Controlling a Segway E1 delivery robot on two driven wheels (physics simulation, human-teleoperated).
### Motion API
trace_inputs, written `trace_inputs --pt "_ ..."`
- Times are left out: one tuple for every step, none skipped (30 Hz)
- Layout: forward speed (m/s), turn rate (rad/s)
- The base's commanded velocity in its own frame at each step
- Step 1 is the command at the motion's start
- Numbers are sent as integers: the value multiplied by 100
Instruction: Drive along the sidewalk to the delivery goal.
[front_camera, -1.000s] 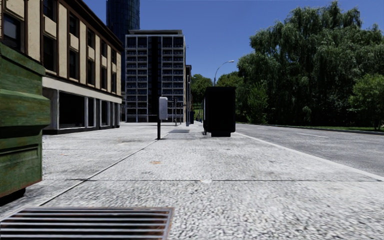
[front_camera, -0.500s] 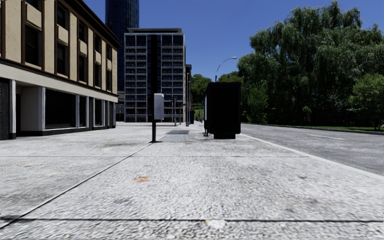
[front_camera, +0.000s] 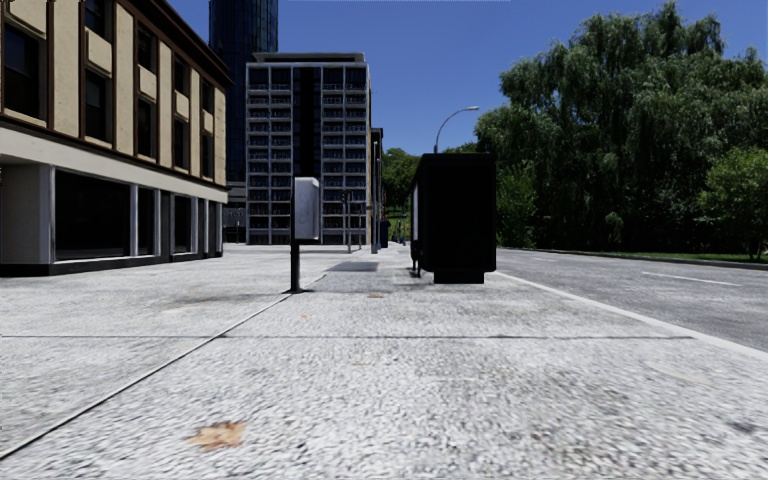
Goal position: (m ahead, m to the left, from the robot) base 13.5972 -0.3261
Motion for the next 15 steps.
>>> trace_inputs --pt "200 0" --pt "200 0" --pt "200 0" --pt "200 0" --pt "200 0" --pt "200 0" --pt "200 0" --pt "200 0" --pt "200 0" --pt "200 0" --pt "200 0" --pt "200 0" --pt "200 0" --pt "200 0" --pt "200 0"
